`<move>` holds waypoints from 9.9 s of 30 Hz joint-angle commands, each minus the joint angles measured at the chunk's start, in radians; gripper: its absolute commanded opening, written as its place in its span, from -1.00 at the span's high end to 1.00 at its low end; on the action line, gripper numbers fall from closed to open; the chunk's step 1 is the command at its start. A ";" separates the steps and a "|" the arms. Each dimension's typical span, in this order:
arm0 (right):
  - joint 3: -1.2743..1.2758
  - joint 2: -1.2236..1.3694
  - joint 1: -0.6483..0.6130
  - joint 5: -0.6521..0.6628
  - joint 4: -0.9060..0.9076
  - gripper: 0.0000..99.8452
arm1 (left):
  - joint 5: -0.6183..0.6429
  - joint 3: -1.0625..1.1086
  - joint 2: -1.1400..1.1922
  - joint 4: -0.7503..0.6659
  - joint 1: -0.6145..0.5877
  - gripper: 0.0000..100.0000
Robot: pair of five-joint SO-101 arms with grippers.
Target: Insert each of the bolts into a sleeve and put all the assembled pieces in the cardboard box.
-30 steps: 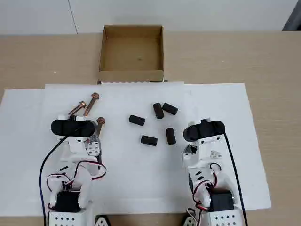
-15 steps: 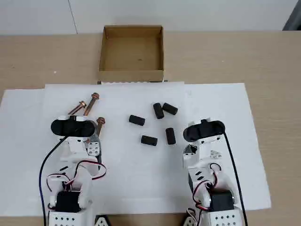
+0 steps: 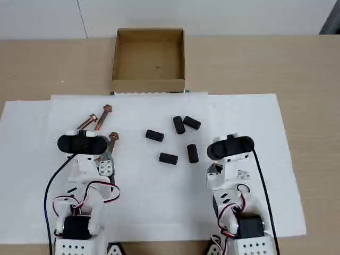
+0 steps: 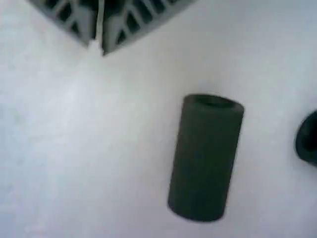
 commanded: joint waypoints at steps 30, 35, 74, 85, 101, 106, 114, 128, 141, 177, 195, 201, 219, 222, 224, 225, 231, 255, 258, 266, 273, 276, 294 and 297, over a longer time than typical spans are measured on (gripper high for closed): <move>-0.005 -0.015 0.002 0.011 -0.019 0.99 | -0.003 -0.005 -0.012 0.000 0.095 0.99; -0.005 -0.015 0.002 0.011 -0.019 0.99 | -0.002 -0.042 -0.012 0.003 0.084 0.99; -0.005 -0.015 0.001 0.009 -0.019 0.99 | 0.054 -1.343 0.829 0.624 -0.046 0.99; -0.018 -0.015 0.004 0.005 -0.033 0.99 | 0.054 -1.340 0.838 0.617 -0.040 0.99; -0.454 0.088 0.058 0.015 0.097 0.99 | 0.054 -1.345 0.896 0.618 -0.038 0.99; -0.631 0.381 0.058 0.009 0.097 0.99 | 0.049 -1.452 1.056 0.621 -0.037 0.99; -1.005 0.885 0.050 0.028 0.165 0.99 | 0.014 -1.610 1.297 0.730 -0.044 0.99; -1.367 1.517 -0.131 0.098 0.420 0.99 | -0.164 -1.606 1.605 0.830 -0.316 0.99; -1.442 1.715 -0.236 0.040 0.410 0.78 | -0.166 -1.606 1.699 0.815 -0.261 0.98; -1.439 1.954 -0.239 0.038 0.278 0.78 | -0.160 -1.604 1.706 0.802 -0.166 0.98; -1.442 2.041 -0.232 0.041 0.255 0.93 | -0.163 -1.477 1.699 0.743 -0.166 0.98; -1.445 1.893 -0.231 0.041 0.297 0.95 | -0.160 -1.480 1.697 0.744 -0.166 0.99; -1.445 1.598 0.039 0.041 0.509 0.99 | -0.166 -1.727 1.755 0.772 -0.153 0.99; -1.444 1.598 0.099 0.041 0.515 0.99 | -0.190 -1.801 1.857 0.795 -0.137 0.98; -1.436 1.598 0.122 0.043 0.515 0.99 | -0.193 -1.865 1.936 0.798 -0.123 0.98; -1.433 1.598 0.125 0.046 0.515 0.99 | -0.196 -1.902 1.978 0.798 -0.118 0.98; -1.413 1.596 0.125 0.091 0.507 0.99 | -0.235 -2.112 2.199 0.799 -0.081 0.97; -1.413 1.604 0.127 0.091 0.507 0.99 | -0.256 -2.574 2.699 0.793 -0.081 0.85; -1.413 1.606 0.127 0.091 0.506 0.99 | -0.256 -2.620 2.760 0.798 -0.081 0.85; -1.413 1.600 0.125 0.089 0.504 0.99 | -0.255 -2.669 2.828 0.824 -0.068 0.99; -1.422 1.593 0.125 0.091 0.539 0.99 | -0.250 -2.752 2.822 0.865 -0.028 0.99; -1.453 1.563 0.125 0.091 0.581 0.99 | -0.232 -2.764 2.750 0.865 -0.015 0.99; -1.467 1.073 0.127 0.086 0.613 1.00 | -0.203 -2.063 1.843 0.862 0.222 0.99; -1.456 1.047 0.127 0.084 0.613 1.00 | -0.141 -2.015 1.726 0.861 0.230 0.99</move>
